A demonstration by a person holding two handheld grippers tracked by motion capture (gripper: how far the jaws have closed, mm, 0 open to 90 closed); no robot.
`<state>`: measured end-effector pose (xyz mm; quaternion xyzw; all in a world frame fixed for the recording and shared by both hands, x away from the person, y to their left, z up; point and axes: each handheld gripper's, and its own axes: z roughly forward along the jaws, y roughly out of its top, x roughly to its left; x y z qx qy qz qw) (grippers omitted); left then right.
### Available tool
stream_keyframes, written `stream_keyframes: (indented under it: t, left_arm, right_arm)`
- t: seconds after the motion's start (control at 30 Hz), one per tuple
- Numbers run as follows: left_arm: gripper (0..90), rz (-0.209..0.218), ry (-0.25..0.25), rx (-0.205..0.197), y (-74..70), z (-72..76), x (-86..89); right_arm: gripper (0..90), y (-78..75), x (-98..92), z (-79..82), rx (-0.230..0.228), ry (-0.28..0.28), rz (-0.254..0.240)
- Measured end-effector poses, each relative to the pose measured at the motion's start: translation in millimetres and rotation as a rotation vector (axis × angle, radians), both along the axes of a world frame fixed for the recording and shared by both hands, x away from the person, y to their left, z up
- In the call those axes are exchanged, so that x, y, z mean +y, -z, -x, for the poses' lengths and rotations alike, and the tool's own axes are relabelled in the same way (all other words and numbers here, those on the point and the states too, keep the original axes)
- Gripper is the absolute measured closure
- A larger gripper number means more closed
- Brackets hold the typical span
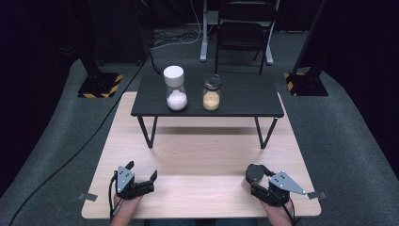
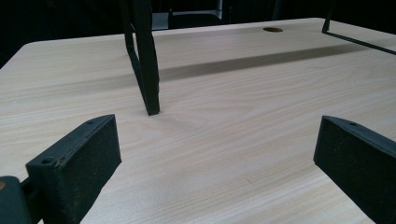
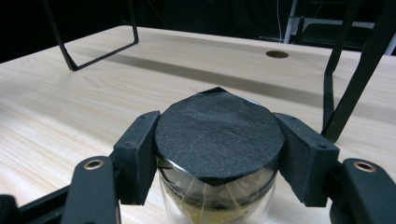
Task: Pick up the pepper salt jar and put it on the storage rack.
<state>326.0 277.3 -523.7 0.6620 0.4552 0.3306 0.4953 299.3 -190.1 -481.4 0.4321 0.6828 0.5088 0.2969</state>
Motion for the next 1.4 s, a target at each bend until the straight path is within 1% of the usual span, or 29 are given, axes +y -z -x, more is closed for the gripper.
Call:
stream_keyframes:
  t: [0.23, 0.53, 0.83, 1.0, 1.1, 1.4]
  left_arm:
    - [0.2, -0.001, 0.001, 0.000, 0.0, -0.1, -0.1]
    - [0.2, -0.003, 0.001, 0.000, 0.1, 0.0, -0.5]
    - [0.2, -0.004, 0.002, 0.000, 0.1, 0.0, -0.4]
    - [0.1, -0.003, 0.003, 0.000, 0.0, 0.0, -0.3]
    - [0.2, -0.002, 0.003, 0.000, 0.0, -0.1, -0.2]
    - [0.1, -0.001, 0.004, 0.000, 0.1, 0.0, -0.2]
  right_arm:
    - [34.6, -10.8, -0.1, -0.4, -0.011, -0.004, -0.001]
    - [34.6, -31.1, -0.4, -3.3, -0.032, -0.007, 0.004]
    - [34.6, -56.7, -1.0, -7.3, -0.055, -0.010, -0.002]
    - [34.6, -72.1, 0.3, -9.6, -0.069, -0.012, 0.010]
    - [34.6, -80.0, 0.7, -11.5, -0.077, -0.012, 0.003]
    - [34.6, -102.4, 8.8, -17.8, -0.099, -0.027, 0.013]
